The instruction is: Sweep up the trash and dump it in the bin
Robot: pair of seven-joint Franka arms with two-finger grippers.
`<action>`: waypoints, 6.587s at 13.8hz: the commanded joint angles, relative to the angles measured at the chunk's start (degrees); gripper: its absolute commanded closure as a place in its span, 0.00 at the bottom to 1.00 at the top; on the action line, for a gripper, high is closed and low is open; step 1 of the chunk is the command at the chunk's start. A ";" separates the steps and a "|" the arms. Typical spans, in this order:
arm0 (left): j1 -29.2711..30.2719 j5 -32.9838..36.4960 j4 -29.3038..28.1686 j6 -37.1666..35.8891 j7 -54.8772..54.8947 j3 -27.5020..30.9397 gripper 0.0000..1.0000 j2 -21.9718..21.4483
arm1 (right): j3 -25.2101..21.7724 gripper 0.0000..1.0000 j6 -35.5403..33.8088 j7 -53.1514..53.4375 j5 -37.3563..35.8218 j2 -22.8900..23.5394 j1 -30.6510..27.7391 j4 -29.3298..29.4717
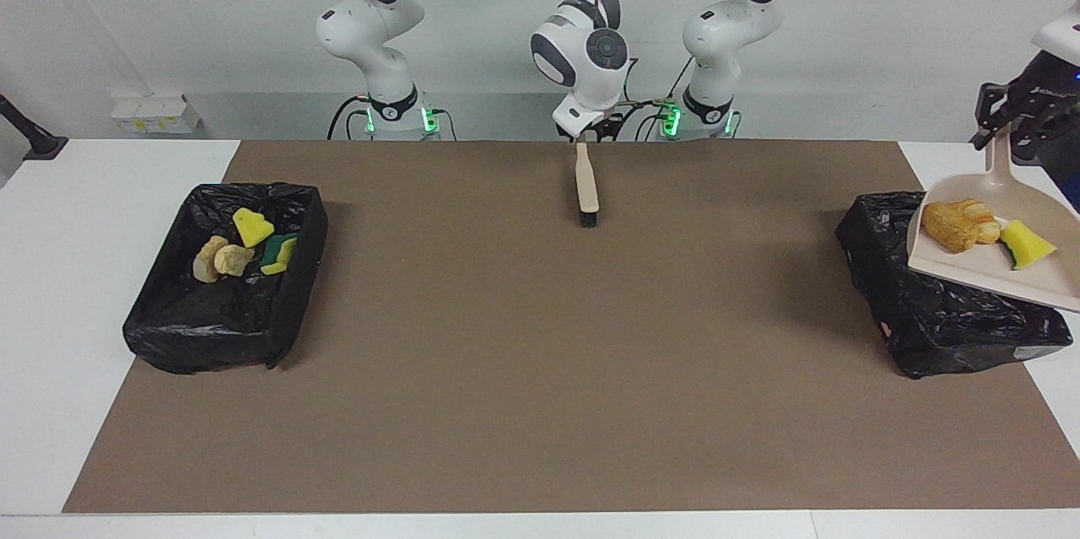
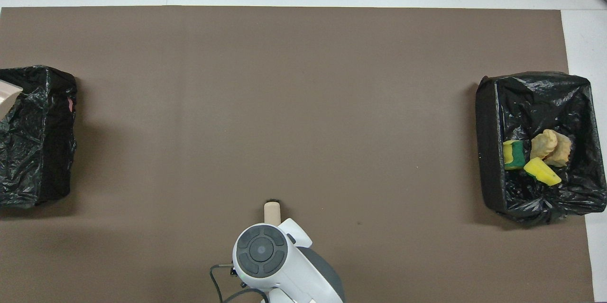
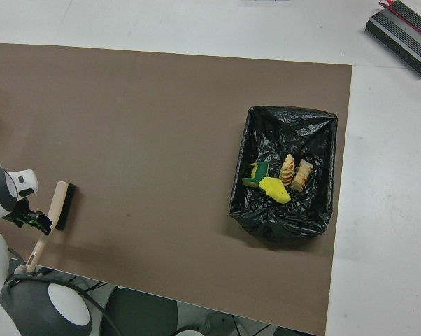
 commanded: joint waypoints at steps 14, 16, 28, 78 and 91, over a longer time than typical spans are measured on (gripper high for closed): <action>-2.06 31.51 -2.22 5.79 20.59 -0.80 1.00 2.47 | -3.46 0.00 -23.30 -19.88 -12.63 -13.58 -34.25 18.54; -2.07 35.31 -2.22 6.85 22.61 -0.89 1.00 2.56 | -3.20 0.00 -25.75 -20.24 -15.34 -12.97 -36.80 21.27; -10.33 47.37 1.90 8.35 28.07 -1.50 1.00 3.36 | -4.34 0.00 -29.02 -31.31 -18.96 -9.71 -41.82 28.67; -68.52 -8.36 -19.45 31.21 -92.43 -3.09 0.00 11.62 | -6.01 0.00 -28.05 -33.60 -17.64 -9.89 -43.49 27.96; -48.59 -7.66 -11.20 10.22 -73.82 -2.30 0.00 0.55 | -5.93 0.00 -27.78 -33.25 -17.64 -9.98 -43.22 27.70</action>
